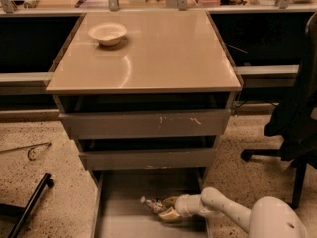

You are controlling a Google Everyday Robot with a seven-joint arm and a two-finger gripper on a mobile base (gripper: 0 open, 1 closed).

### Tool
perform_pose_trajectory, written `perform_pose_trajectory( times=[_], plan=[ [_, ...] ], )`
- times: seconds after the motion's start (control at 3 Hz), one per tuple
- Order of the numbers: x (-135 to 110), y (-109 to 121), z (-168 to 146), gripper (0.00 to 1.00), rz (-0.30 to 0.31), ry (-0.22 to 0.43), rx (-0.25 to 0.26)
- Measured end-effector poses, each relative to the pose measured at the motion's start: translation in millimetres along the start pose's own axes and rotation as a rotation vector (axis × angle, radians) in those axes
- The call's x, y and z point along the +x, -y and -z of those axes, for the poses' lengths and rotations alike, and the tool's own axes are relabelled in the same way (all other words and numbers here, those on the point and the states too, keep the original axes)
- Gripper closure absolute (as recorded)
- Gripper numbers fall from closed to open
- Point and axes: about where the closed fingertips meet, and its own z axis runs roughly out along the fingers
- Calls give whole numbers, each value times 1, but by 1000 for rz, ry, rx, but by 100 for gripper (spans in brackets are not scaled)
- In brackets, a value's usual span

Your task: Place water bottle into bottom drawer

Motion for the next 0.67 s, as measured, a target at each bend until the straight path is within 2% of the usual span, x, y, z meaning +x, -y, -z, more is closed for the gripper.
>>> perform_pose_trajectory(
  times=[0.33, 0.67],
  plan=[
    [9, 0, -2, 81, -8, -23, -5],
    [9, 0, -2, 58, -8, -23, -5]
  ],
)
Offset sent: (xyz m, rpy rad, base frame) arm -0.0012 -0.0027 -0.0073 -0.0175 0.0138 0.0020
